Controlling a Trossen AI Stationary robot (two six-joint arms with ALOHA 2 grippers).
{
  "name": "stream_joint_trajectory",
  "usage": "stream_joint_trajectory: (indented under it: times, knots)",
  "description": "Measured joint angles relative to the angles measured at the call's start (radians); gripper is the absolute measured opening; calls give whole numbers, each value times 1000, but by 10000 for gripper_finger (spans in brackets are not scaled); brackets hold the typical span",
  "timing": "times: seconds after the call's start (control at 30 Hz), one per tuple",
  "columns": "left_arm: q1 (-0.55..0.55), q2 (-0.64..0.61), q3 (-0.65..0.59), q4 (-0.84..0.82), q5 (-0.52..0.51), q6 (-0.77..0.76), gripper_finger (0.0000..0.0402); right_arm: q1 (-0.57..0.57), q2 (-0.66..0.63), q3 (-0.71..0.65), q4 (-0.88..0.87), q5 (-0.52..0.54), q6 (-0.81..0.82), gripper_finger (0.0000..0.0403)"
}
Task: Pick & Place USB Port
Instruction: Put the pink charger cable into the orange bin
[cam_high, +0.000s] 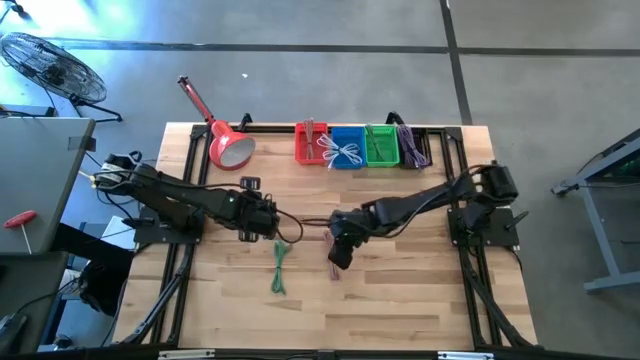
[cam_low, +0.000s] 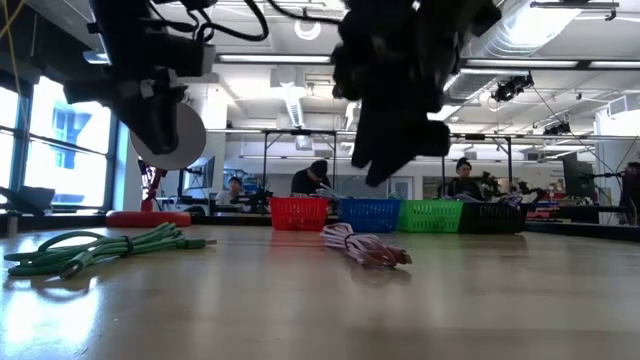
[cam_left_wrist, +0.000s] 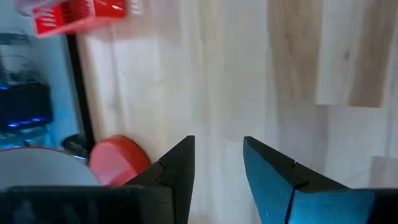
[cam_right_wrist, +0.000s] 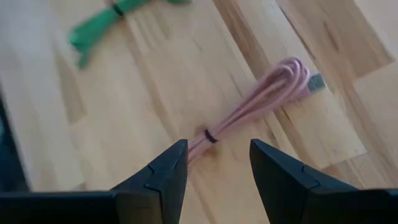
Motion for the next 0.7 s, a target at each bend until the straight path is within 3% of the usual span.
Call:
stream_joint_trajectory:
  times: [0.23,0.7]
  knots:
    - [0,-18,0,-7,59,-29,131,-8,66,0,37,-1,7,165]
    - [0,-19,0,40,66,-29,131,-7,86,2,45,4,-2,161]
